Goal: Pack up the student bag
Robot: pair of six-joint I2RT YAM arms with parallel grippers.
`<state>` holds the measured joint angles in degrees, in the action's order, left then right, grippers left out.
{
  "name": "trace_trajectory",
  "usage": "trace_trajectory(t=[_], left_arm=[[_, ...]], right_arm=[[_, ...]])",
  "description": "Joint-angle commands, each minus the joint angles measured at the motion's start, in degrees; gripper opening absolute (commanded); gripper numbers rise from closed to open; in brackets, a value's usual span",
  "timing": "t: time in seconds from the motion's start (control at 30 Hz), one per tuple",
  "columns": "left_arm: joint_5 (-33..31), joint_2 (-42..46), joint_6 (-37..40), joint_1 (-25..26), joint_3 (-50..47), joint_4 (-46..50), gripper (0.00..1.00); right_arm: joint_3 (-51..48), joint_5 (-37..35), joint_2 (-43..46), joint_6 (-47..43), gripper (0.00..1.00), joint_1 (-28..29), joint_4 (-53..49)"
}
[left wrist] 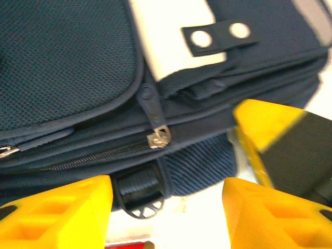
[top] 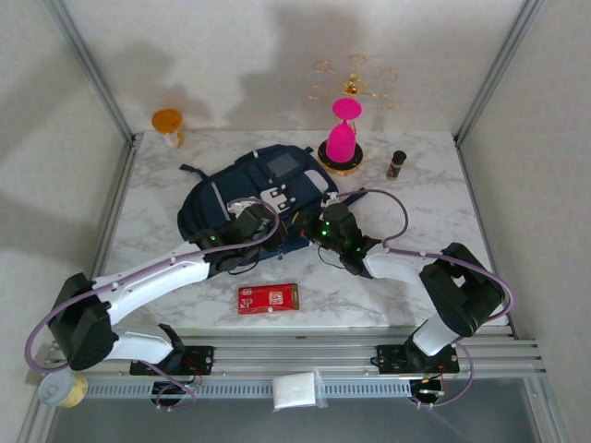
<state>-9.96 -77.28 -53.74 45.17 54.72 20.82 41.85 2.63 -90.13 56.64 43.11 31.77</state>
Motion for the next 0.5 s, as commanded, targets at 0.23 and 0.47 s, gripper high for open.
trace_trajectory(t=[0.23,0.47], left_arm=[[-5.7,-8.1,-7.3,-1.4,5.4,-1.5,0.48],[-8.3,-13.2,-5.7,-3.7,9.8,1.8,0.43]], right_arm=[[-1.0,2.4,1.5,0.1,0.0,2.5,10.3],[-2.2,1.9,1.4,-0.7,0.0,2.4,10.2]])
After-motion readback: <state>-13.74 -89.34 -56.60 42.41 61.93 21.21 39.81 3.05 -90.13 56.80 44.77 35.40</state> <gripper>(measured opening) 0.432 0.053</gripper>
